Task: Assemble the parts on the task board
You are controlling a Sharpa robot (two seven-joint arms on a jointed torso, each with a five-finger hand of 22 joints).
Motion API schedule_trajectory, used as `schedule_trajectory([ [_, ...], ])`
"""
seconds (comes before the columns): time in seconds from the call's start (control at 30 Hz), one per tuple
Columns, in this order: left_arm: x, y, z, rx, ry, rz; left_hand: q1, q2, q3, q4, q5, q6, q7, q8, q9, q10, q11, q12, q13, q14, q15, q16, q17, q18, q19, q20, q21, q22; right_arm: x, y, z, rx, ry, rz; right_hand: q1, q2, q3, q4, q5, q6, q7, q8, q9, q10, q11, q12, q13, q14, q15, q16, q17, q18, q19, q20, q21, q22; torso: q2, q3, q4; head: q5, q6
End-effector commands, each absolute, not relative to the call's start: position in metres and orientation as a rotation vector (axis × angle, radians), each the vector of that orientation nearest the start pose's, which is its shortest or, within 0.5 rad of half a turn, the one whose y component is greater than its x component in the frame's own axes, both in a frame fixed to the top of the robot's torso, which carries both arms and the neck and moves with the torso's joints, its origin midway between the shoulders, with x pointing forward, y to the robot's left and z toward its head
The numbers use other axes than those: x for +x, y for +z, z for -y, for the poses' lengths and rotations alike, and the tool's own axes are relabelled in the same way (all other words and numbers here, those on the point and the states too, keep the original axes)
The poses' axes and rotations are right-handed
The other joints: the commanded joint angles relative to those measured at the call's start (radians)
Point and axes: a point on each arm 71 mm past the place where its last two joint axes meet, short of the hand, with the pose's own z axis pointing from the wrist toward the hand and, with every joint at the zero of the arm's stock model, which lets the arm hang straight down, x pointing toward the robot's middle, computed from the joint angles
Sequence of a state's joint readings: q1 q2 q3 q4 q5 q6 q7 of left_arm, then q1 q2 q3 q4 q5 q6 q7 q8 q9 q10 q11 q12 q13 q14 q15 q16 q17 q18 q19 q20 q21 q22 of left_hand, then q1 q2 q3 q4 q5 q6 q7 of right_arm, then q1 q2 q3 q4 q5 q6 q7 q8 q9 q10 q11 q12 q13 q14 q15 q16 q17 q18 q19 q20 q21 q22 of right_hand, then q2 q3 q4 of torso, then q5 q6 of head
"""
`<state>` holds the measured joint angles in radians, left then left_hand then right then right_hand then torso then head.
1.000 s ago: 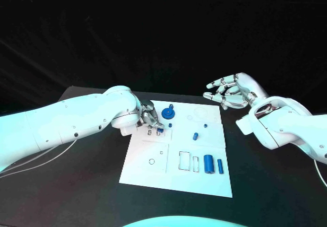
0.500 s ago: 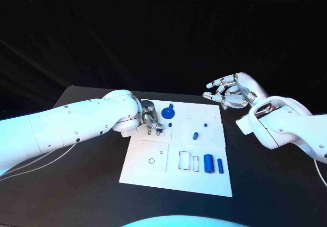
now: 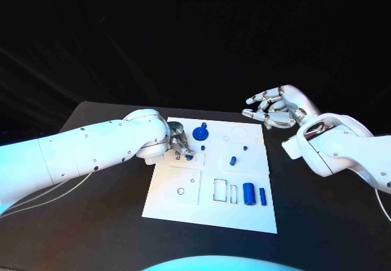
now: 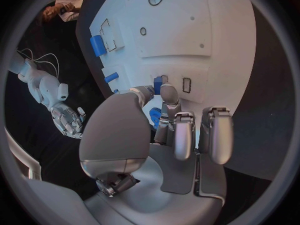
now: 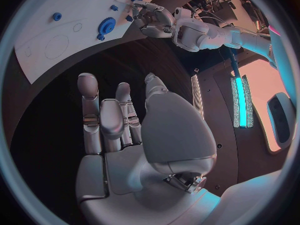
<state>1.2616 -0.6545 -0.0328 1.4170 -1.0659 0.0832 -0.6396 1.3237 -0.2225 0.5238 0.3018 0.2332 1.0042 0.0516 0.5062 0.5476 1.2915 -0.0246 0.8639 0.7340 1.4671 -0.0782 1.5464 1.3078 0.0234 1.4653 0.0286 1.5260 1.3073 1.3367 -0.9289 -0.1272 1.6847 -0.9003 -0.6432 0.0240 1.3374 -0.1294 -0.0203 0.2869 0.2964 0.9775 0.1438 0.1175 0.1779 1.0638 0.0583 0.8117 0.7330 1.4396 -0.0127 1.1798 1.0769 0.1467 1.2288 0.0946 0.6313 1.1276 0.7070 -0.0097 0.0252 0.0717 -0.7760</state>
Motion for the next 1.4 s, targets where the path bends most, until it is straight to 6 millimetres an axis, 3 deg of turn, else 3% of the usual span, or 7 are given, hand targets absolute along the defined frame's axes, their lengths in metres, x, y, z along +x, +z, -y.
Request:
schedule_trajectory([
  [0.03, 0.5044, -0.2024, -0.158, -0.195, -0.332, -2.292, 0.001, 0.0, 0.203, -0.212, -0.004, 0.01, 0.0, 0.004, 0.002, 0.009, -0.001, 0.008, 0.004, 0.097, -0.003, 0.007, 0.24, -0.006, 0.062, -0.004, 0.004, 0.199, 0.4689, -0.128, 0.2088, 0.327, 0.949, -1.439, 0.006, 0.014, 0.005, -0.002, 0.024, -0.006, -0.001, 0.005, 0.002, -0.008, 0.002, -0.004, -0.004, -0.006, 0.0, -0.005, -0.001, 0.013, -0.002, 0.001, -0.008, -0.003, -0.001, -0.0001, 0.0017, 0.001, -0.002],
  [0.13, 0.5044, -0.2028, -0.1584, -0.194, -0.322, -2.295, -0.001, -0.001, 0.203, -0.212, -0.004, 0.011, 0.0, 0.005, 0.003, 0.012, -0.002, 0.01, 0.006, 0.097, -0.003, 0.008, 0.24, -0.006, 0.062, -0.004, 0.005, 0.199, 0.4688, -0.1281, 0.2089, 0.328, 0.949, -1.44, 0.008, 0.014, 0.007, -0.002, 0.048, -0.007, -0.001, 0.006, 0.002, -0.009, 0.002, -0.005, -0.009, -0.006, 0.0, -0.008, -0.002, 0.013, 0.0, 0.001, -0.011, -0.005, -0.001, -0.0005, 0.0027, 0.001, -0.002],
  [1.4, 0.5, -0.1968, -0.1598, -0.255, -0.382, -2.179, -0.013, -0.005, 0.208, -0.219, -0.003, 0.02, -0.007, 0.012, 0.01, 0.039, -0.008, 0.044, 0.042, 0.094, -0.008, 0.001, 0.23, -0.007, 0.065, -0.005, 0.008, 0.204, 0.4685, -0.1271, 0.2099, 0.329, 0.951, -1.426, 0.008, 0.014, 0.007, -0.002, 0.053, -0.006, -0.001, 0.006, 0.003, -0.009, 0.001, -0.004, -0.011, -0.005, 0.0, -0.007, 0.0, 0.013, 0.002, 0.001, -0.009, -0.004, -0.001, -0.0008, 0.0019, 0.004, -0.005],
])
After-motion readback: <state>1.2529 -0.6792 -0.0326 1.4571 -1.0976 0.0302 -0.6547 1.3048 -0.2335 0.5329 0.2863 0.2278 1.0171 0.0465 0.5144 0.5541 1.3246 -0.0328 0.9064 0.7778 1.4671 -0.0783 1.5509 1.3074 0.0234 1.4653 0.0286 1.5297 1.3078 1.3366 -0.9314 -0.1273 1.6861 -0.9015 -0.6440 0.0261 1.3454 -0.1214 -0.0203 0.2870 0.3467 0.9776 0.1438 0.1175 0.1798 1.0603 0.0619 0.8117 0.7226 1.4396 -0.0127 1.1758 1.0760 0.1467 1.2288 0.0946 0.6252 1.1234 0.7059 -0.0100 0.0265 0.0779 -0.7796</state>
